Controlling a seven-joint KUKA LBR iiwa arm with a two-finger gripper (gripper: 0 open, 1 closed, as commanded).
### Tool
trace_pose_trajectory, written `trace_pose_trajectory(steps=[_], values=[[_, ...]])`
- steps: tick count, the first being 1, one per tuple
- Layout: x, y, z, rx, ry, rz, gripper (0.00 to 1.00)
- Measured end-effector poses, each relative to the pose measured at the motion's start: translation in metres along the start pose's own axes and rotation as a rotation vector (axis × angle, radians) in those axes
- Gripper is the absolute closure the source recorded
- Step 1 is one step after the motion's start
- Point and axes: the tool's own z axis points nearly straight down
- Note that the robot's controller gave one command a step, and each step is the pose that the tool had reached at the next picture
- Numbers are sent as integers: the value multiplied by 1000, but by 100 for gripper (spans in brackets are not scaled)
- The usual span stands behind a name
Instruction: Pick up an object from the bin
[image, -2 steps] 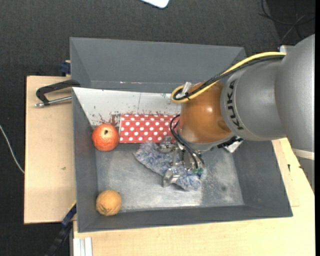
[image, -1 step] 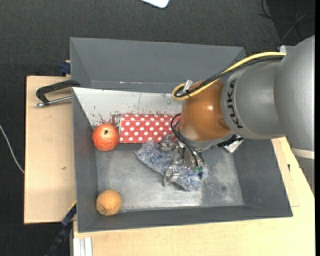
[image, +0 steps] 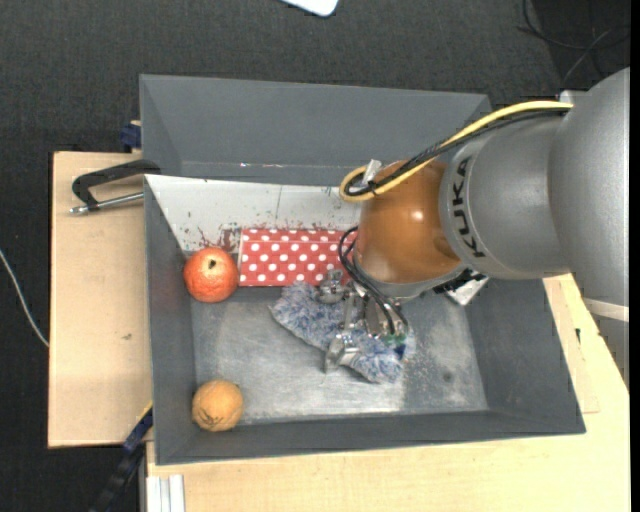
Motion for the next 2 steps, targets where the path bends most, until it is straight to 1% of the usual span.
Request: trace_pose_trajectory(steps=[1, 2], values=[[-7, -5, 6, -2, 2, 14, 0], [-4, 0, -4, 1, -6, 2, 100]])
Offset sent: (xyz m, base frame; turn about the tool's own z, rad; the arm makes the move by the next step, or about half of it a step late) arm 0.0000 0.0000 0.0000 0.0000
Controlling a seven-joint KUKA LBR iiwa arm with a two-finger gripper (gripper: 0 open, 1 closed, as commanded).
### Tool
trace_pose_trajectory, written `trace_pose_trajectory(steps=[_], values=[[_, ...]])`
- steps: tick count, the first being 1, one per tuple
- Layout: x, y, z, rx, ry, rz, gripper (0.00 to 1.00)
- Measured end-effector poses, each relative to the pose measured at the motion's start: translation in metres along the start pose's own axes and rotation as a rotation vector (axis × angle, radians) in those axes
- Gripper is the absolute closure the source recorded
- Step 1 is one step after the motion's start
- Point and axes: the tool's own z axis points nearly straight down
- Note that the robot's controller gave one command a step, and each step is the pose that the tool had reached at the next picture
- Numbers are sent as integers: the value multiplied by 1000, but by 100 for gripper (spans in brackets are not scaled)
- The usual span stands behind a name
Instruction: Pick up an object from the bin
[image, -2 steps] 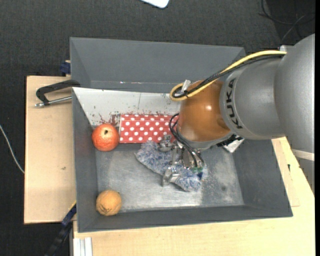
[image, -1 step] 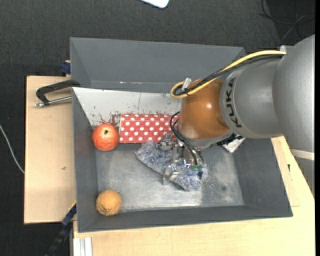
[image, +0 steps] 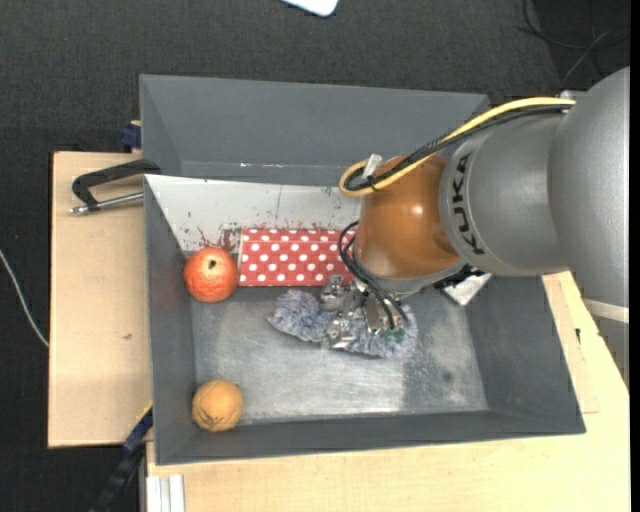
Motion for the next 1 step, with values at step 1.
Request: trace_pose_trajectory(steps=[1], values=[[0, 0, 0, 0, 0, 0, 100]])
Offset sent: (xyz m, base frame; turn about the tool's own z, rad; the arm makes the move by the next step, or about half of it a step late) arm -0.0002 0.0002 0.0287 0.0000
